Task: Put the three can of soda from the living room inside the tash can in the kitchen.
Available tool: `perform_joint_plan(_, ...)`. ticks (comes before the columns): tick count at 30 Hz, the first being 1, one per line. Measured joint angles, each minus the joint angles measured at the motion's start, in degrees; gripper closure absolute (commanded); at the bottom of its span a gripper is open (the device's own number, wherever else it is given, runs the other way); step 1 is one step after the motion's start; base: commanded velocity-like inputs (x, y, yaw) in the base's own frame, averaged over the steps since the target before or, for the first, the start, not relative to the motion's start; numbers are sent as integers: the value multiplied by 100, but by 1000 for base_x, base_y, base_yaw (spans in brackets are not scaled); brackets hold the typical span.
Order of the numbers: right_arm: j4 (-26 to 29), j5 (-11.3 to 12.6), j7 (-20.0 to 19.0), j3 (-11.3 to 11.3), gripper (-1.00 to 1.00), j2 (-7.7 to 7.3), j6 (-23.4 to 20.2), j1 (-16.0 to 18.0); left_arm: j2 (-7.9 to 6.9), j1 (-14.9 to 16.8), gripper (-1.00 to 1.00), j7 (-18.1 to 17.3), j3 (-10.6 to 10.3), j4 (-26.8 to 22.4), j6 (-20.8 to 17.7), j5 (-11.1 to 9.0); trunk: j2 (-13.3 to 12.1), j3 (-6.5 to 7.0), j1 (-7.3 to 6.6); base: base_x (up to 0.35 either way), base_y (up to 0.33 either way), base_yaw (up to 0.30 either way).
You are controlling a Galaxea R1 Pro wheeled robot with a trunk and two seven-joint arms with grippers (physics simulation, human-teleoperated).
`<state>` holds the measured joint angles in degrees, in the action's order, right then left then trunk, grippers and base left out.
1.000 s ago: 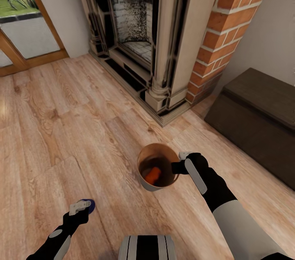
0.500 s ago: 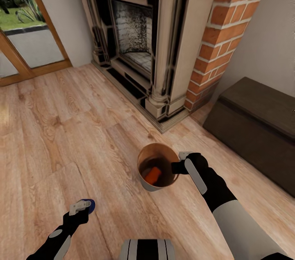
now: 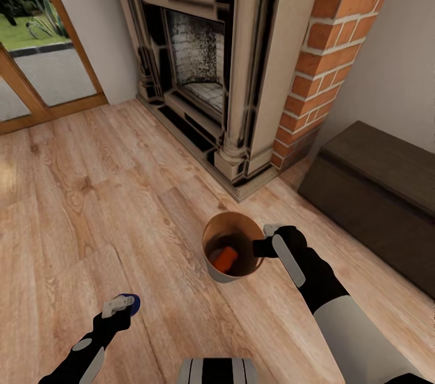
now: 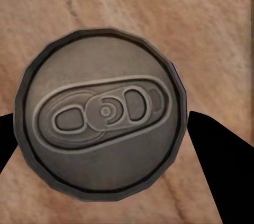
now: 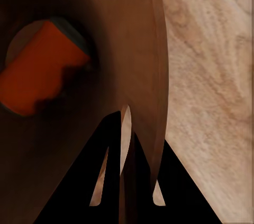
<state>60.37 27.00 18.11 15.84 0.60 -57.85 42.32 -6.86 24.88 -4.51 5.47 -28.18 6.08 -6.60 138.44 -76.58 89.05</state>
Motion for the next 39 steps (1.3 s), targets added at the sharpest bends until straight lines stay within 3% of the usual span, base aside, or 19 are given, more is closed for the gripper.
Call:
perform_joint_plan(14, 0, 0, -5, 0, 100, 0, 1, -5, 0, 0, 100, -2, 7, -4, -2, 0, -561, 261, -308, 0, 0, 0)
perform_joint_plan(39, 0, 1, -7, 0, 100, 9, 0, -38, 0, 0, 100, -4, 7, -4, -2, 0, -1564, 931, -857, 0, 0, 0)
